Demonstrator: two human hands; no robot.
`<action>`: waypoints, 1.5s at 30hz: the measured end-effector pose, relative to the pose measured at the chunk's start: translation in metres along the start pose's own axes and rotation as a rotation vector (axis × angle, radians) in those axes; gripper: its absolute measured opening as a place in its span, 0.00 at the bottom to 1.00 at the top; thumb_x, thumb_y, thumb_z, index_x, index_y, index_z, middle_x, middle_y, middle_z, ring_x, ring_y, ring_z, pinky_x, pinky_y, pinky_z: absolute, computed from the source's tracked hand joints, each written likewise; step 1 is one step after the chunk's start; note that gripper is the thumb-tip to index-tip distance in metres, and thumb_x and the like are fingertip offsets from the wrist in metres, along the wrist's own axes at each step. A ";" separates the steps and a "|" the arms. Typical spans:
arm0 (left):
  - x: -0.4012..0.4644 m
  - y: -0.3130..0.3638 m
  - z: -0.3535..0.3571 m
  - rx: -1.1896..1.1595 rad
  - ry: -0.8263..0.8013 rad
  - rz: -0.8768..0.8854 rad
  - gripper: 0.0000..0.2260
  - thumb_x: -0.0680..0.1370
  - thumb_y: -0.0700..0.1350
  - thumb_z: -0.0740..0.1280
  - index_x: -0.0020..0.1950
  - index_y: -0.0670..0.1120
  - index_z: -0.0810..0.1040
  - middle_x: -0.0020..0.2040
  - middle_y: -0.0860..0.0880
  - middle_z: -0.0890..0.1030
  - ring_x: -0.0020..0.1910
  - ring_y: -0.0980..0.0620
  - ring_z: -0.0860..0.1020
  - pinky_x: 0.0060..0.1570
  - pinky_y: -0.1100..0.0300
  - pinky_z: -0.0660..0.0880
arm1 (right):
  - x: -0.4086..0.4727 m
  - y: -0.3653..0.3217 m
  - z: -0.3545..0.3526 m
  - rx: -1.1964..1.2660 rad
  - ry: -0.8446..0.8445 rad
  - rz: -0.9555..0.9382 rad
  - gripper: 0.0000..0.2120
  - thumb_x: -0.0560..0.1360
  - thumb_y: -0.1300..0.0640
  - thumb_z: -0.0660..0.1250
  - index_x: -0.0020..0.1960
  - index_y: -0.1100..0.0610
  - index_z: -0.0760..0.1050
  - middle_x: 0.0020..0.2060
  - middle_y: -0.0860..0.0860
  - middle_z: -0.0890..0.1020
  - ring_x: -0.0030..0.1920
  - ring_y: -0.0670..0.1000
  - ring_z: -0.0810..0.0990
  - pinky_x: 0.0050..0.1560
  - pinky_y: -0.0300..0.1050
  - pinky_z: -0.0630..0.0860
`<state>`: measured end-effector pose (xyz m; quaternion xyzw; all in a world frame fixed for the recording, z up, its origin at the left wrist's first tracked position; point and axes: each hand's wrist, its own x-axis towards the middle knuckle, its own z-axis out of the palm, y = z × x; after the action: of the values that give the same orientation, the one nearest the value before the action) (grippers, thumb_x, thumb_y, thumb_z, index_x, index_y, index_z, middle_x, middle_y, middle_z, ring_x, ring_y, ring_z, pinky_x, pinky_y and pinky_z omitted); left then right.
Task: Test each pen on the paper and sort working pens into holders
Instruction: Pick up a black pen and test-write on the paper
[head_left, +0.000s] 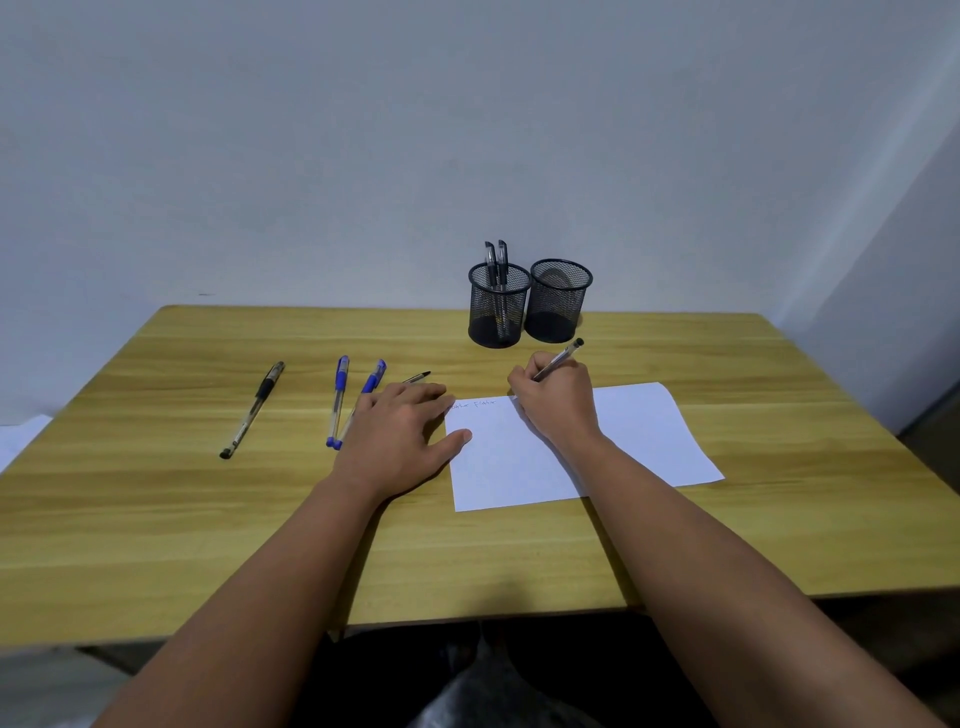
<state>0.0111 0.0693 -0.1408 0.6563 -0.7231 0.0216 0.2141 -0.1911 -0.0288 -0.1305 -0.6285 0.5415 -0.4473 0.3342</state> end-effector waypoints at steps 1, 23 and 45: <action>0.000 0.000 0.000 -0.001 -0.001 0.000 0.27 0.76 0.68 0.60 0.70 0.57 0.77 0.71 0.57 0.75 0.71 0.52 0.69 0.67 0.46 0.63 | -0.001 -0.001 -0.001 0.003 0.015 -0.007 0.17 0.77 0.60 0.71 0.31 0.61 0.71 0.24 0.56 0.75 0.24 0.49 0.74 0.28 0.40 0.71; 0.000 -0.001 0.001 -0.011 -0.009 -0.008 0.28 0.76 0.69 0.59 0.70 0.57 0.76 0.72 0.59 0.74 0.72 0.53 0.67 0.68 0.47 0.61 | 0.000 -0.001 0.000 -0.102 0.044 -0.061 0.21 0.75 0.62 0.68 0.29 0.54 0.62 0.24 0.48 0.65 0.30 0.52 0.65 0.32 0.45 0.66; 0.022 -0.017 -0.021 -0.081 0.178 -0.128 0.22 0.77 0.61 0.64 0.65 0.51 0.82 0.63 0.53 0.81 0.63 0.49 0.77 0.60 0.47 0.74 | 0.019 -0.049 -0.006 0.219 0.032 -0.033 0.23 0.75 0.47 0.78 0.31 0.54 0.69 0.27 0.52 0.74 0.30 0.50 0.70 0.36 0.45 0.69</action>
<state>0.0321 0.0525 -0.1188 0.6874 -0.6582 0.0369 0.3048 -0.1776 -0.0381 -0.0804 -0.5901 0.4840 -0.5191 0.3847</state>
